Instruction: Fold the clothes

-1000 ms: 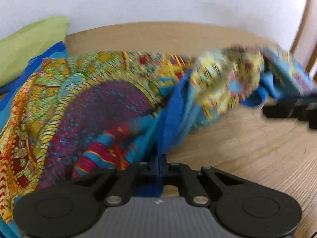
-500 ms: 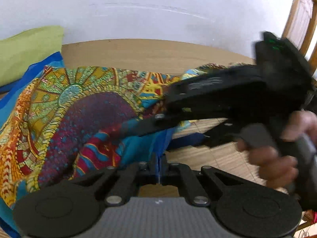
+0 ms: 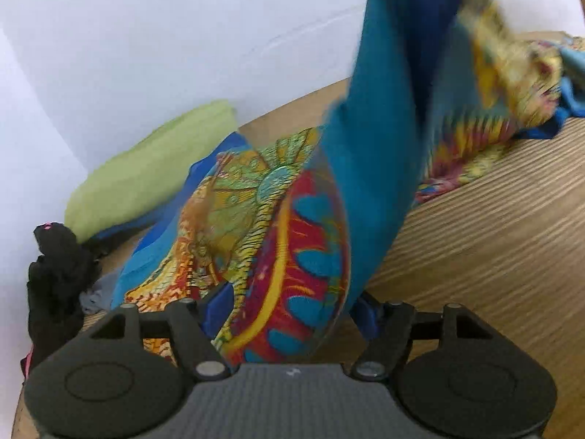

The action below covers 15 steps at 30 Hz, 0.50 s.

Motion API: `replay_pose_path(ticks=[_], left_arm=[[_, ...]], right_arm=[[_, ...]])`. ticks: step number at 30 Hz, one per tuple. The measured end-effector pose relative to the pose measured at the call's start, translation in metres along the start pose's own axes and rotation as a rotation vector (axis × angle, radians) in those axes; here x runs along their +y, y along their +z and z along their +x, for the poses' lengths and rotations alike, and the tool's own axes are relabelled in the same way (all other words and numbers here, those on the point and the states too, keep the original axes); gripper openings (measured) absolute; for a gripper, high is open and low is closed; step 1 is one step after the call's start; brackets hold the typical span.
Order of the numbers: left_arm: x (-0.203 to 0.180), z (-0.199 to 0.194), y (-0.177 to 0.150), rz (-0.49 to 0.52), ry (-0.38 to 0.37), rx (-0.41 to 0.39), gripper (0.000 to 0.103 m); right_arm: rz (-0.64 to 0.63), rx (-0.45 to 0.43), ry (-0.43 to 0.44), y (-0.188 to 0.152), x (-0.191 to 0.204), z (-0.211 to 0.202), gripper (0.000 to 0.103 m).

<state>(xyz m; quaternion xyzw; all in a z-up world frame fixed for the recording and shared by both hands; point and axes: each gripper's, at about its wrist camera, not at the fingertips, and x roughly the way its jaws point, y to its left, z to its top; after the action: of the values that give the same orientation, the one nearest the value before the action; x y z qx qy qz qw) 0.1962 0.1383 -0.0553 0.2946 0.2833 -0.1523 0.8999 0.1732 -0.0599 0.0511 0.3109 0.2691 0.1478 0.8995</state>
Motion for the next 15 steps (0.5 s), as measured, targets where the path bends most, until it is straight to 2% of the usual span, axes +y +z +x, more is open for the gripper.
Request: replay_pose_path(ticks=[1,2,4,5,9,12,15], left_arm=[[0.005,0.004,0.001,-0.010,-0.031,0.015,0.003],[0.014,0.006,0.002,-0.035,-0.080,0.043,0.002],[0.034,-0.012,0.008,-0.085,-0.173,0.035,0.002],[0.042,-0.028,0.014,-0.086,-0.189,0.015,0.002],[0.089,-0.140,0.046,-0.156,-0.231,-0.162,0.002],[0.124,-0.230,0.077,-0.203,-0.242,-0.323,0.002],[0.142,-0.312,0.112,-0.165,-0.168,-0.482,0.003]], right_arm=[[-0.012,-0.025,0.018,0.003,0.002,-0.013,0.004],[-0.026,-0.052,0.030,0.007,0.004,-0.026,0.004],[-0.062,-0.111,0.035,0.012,0.007,-0.052,0.004],[-0.079,-0.138,0.036,0.015,0.008,-0.066,0.004],[-0.147,-0.261,0.046,0.019,0.008,-0.127,0.004],[-0.200,-0.365,0.097,0.029,0.016,-0.174,0.005],[-0.336,-0.504,0.169,0.052,0.049,-0.223,0.005]])
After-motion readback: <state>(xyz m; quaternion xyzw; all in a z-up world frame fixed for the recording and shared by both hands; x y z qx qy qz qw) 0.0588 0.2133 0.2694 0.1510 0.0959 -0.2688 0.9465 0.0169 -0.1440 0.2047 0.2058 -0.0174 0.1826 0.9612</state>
